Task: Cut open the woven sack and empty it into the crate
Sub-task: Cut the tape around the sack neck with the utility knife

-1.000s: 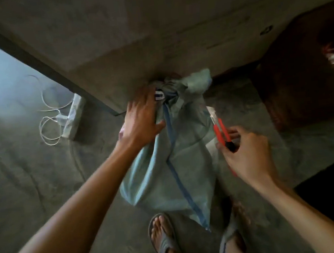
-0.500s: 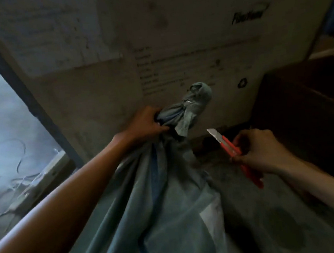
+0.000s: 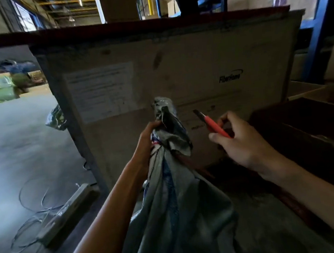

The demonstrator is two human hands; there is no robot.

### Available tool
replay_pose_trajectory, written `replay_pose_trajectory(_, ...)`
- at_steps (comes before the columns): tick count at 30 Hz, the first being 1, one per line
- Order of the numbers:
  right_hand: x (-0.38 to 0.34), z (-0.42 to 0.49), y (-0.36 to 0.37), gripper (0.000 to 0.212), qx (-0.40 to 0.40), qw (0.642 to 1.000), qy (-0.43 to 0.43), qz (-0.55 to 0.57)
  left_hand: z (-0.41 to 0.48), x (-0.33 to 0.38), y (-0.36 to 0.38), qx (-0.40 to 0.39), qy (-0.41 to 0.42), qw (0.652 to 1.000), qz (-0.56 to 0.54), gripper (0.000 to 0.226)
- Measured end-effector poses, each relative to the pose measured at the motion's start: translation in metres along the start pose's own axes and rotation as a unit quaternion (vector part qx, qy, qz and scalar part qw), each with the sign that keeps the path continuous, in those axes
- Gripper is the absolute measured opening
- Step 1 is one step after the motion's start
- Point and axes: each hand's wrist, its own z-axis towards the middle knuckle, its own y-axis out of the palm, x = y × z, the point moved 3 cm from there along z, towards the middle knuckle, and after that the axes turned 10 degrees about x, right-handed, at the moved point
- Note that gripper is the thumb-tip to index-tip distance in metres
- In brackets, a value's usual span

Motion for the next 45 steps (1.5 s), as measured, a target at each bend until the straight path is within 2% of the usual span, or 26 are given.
replay_pose_trajectory(4,-0.024,-0.028,0.026,0.025,0.060,0.994,-0.061,0.063,-0.021,0.015,-0.025,0.035,0.046,0.994,-0.094,0.043)
replay_pose_trajectory(7,-0.029,-0.040,0.043,0.028,0.065,0.983,-0.097,0.144,-0.035,0.012,-0.042,0.075,0.046,0.994,-0.063,0.050)
replay_pose_trajectory(10,-0.024,-0.044,0.056,0.029,0.076,0.975,-0.136,0.157,-0.046,0.003,-0.032,0.010,0.008,1.000,-0.021,0.046)
replay_pose_trajectory(12,-0.020,-0.043,0.061,0.029,0.089,0.971,-0.143,0.168,-0.048,-0.002,-0.024,0.003,0.003,0.999,0.035,0.043)
replay_pose_trajectory(17,-0.007,-0.036,0.070,0.028,0.121,0.971,-0.135,0.154,-0.046,-0.009,-0.016,0.020,0.062,0.993,0.100,0.035)
replay_pose_trajectory(24,0.017,-0.011,0.049,0.033,0.189,0.970,-0.123,0.088,-0.053,-0.013,-0.013,-0.048,0.039,0.993,0.099,0.036)
replay_pose_trajectory(26,0.019,-0.014,0.049,0.036,0.186,0.974,-0.103,0.079,-0.053,-0.012,-0.011,-0.008,0.051,0.994,0.092,0.036)
replay_pose_trajectory(29,0.015,-0.030,0.049,0.023,0.204,0.969,-0.129,0.046,-0.054,-0.012,-0.011,0.057,0.067,0.994,0.059,0.036)
replay_pose_trajectory(31,0.009,-0.044,0.051,0.018,0.179,0.968,-0.173,0.044,-0.054,-0.011,-0.014,0.092,0.069,0.993,0.030,0.036)
replay_pose_trajectory(36,0.000,-0.062,0.058,0.045,0.063,0.963,-0.234,-0.117,-0.054,-0.007,-0.018,0.124,0.091,0.988,-0.007,0.032)
replay_pose_trajectory(39,0.001,-0.067,0.062,0.054,0.029,0.962,-0.229,-0.148,-0.053,-0.005,-0.019,0.133,0.110,0.985,-0.022,0.030)
replay_pose_trajectory(45,0.002,-0.074,0.069,0.035,0.058,0.962,-0.225,-0.143,-0.052,-0.008,-0.019,0.137,0.135,0.981,-0.024,0.035)
